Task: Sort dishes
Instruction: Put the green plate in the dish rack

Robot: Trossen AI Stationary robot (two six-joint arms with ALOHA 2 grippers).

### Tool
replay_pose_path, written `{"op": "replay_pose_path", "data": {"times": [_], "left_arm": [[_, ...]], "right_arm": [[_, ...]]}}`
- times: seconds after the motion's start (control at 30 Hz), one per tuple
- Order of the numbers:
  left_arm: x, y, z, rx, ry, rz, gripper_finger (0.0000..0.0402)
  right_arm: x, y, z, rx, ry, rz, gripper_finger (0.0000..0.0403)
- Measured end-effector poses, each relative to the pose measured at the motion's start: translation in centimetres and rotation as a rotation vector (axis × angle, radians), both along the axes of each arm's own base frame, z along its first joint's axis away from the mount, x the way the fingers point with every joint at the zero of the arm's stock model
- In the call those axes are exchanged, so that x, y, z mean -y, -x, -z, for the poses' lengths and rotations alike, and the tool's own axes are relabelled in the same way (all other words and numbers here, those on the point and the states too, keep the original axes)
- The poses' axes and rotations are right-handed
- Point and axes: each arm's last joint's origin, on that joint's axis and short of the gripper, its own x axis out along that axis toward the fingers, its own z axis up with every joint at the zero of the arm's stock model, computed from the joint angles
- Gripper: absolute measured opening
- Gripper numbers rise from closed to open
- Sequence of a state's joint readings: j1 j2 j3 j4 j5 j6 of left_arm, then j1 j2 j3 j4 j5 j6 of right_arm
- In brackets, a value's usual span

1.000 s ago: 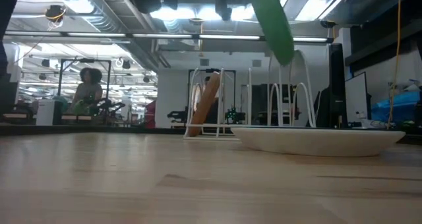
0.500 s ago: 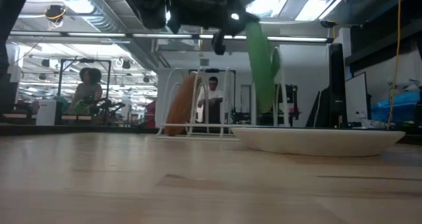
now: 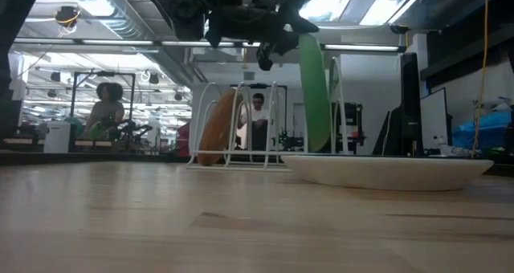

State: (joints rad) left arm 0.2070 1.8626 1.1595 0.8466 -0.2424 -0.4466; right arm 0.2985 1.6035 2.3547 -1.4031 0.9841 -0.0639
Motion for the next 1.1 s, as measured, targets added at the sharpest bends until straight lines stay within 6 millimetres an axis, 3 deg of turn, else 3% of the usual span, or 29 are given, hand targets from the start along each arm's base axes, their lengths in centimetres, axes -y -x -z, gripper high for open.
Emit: {"op": "replay_pose_path", "data": {"times": [0.43,1.0,1.1], "left_arm": [[-1.6,0.4,0.1,-0.032,-0.049,-0.044,0.015],[-1.8,0.3,0.6,-0.086,-0.056,0.161,0.0159],[-1.6,0.3,0.4,-0.104,-0.155,0.159,0.0159]], "right_arm": [[-0.5,0.0,0.6,-0.023,-0.187,-0.131,0.0166],[-0.6,-0.1,0.7,-0.03,-0.233,-0.172,0.0166],[-0.7,-0.1,0.7,-0.038,-0.252,-0.196,0.0166]]}}
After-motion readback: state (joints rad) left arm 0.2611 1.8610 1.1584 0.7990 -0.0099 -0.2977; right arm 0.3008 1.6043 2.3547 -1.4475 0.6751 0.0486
